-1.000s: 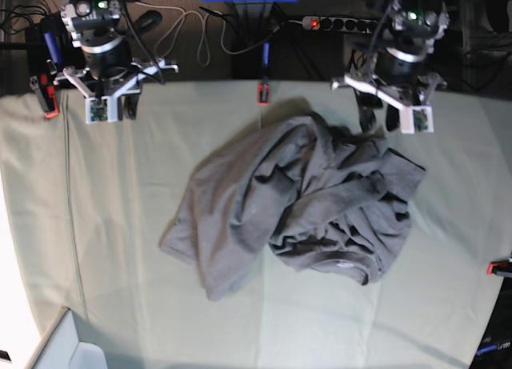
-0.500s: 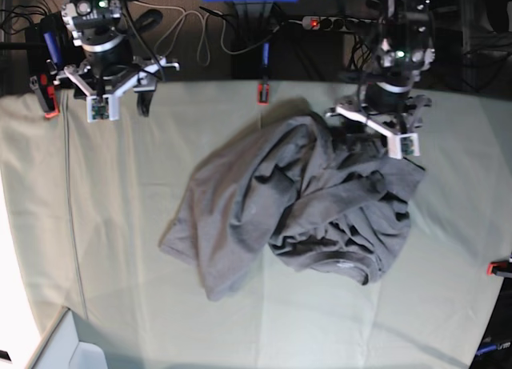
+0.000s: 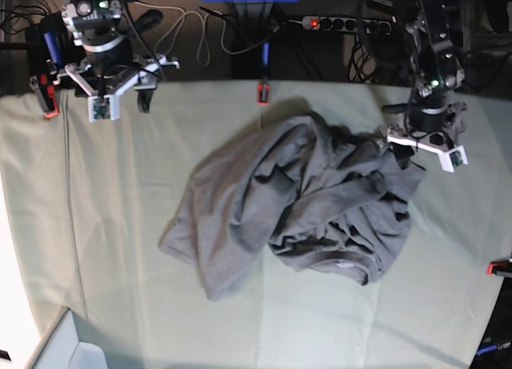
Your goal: Layout the t-shirt on the table in an organized manner, then fold the t-shirt properly
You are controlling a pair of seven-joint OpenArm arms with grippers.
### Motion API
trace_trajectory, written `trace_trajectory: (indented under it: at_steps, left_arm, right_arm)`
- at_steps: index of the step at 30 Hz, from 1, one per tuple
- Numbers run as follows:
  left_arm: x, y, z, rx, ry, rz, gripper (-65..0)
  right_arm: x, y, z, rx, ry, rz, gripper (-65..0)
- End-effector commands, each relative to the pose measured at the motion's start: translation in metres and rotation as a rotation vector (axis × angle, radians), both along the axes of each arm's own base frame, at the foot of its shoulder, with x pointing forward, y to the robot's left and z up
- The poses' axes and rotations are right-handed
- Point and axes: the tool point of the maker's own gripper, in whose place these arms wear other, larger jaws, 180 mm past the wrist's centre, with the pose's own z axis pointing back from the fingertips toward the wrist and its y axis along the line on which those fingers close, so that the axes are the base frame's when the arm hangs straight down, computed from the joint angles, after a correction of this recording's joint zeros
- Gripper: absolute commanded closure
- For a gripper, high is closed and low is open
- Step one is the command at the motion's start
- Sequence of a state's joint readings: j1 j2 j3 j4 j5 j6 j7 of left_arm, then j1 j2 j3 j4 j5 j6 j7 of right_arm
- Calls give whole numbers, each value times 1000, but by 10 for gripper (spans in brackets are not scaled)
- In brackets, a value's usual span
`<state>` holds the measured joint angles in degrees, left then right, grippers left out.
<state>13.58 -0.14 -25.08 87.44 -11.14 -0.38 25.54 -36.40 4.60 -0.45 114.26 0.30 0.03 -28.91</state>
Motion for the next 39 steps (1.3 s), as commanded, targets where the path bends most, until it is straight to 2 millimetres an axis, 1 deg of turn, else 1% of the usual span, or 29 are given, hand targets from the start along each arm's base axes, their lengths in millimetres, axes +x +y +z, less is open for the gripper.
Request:
trace_trajectory:
  at_steps: [1, 4, 6, 8, 11, 13, 16, 20, 22, 23, 24, 25, 27, 29, 31, 32, 34, 36, 38, 39]
  left_arm:
    - [8, 7, 6, 15, -28, 11, -436]
    - [15, 18, -1, 17, -13, 26, -436]
    - [18, 18, -9, 8, 4, 26, -436]
    - [24, 17, -13, -4, 8, 28, -436]
    - [27, 16, -16, -13, 14, 30, -436]
    - [35, 15, -14, -18, 4, 31, -436]
    - [39, 14, -21, -34, 17, 35, -436]
    - [37, 12, -31, -46, 41, 37, -435]
    - [38, 12, -31, -47, 41, 37, -432]
    - [40, 12, -29, -47, 36, 37, -420]
    - [44, 12, -27, -49, 30, 36, -384]
    - [48, 12, -25, -52, 25, 38, -326]
    - [50, 12, -29, -61, 32, 43, -187]
    - [54, 10, -31, -70, 36, 43, -12]
    - [56, 10, -32, -73, 39, 45, 0]
    - [56, 10, -32, -73, 39, 45, -23]
    - [55, 12, -30, -69, 35, 46, -2]
    - [58, 15, -19, -54, 5, 51, 0]
    - [44, 26, -8, -32, -19, 82, -1]
    - [37, 35, 2, -16, -44, 105, -1]
  right_arm:
    - [3, 1, 7, -1, -31, 10, -353]
    - [3, 1, 7, -1, -31, 10, -353]
    - [3, 1, 7, -1, -31, 10, -353]
    - [3, 1, 7, -1, -31, 10, -353]
    - [1, 1, 6, -1, -25, 10, -353]
    - [0, 1, 6, -2, -22, 11, -353]
    - [-1, 0, 5, -3, -20, 12, -353]
    - [-1, 0, 5, -3, -19, 12, -353]
    - [-1, 0, 5, -3, -20, 12, -353]
    - [0, 0, 6, -3, -22, 12, -353]
    - [0, 0, 6, -3, -23, 12, -353]
    - [1, 0, 6, -3, -23, 12, -353]
    - [1, 1, 6, -2, -23, 13, -353]
    - [1, 1, 6, -5, -23, 14, -353]
    - [1, 1, 6, -5, -23, 14, -353]
    - [1, 1, 6, -5, -25, 14, -353]
    - [3, 1, 7, -5, -28, 14, -353]
    - [3, 1, 7, -5, -28, 14, -353]
    - [3, -1, 7, -11, -28, 19, -353]
    - [3, -3, 7, -18, -28, 25, -353]
